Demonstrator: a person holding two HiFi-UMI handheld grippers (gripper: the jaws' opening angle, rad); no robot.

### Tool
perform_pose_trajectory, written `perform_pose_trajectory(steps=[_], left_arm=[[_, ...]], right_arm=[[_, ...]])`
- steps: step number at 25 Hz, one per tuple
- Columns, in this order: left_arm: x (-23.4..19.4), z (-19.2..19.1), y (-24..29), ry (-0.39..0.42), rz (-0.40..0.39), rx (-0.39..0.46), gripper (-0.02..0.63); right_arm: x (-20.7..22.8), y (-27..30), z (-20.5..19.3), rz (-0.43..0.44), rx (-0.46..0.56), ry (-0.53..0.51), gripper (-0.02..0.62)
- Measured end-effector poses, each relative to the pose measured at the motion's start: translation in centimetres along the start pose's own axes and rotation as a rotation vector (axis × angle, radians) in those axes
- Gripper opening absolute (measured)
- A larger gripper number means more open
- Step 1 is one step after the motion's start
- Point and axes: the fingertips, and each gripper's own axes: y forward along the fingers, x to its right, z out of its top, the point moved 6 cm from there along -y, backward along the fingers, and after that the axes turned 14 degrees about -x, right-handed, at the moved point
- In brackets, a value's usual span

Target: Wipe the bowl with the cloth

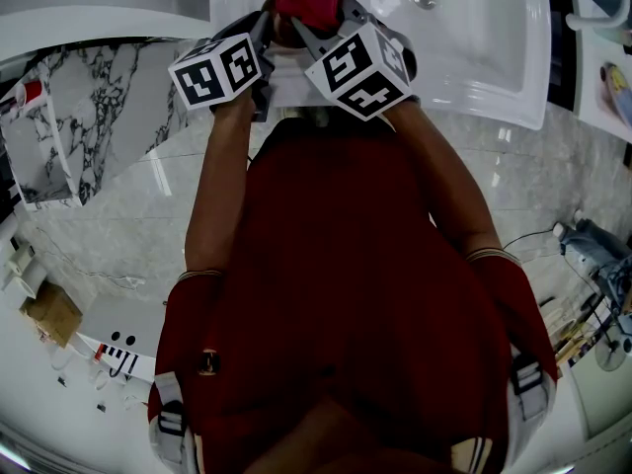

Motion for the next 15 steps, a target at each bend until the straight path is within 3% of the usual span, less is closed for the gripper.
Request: perform_pose_trajectory(steps=[15], left_arm=[[-0.13,-0.51,-0.77,0.044,0.036,0.009,0.077]], right_arm=[[-0.43,-0.46,0.24,-0.007,0.033,0.026,0.029]])
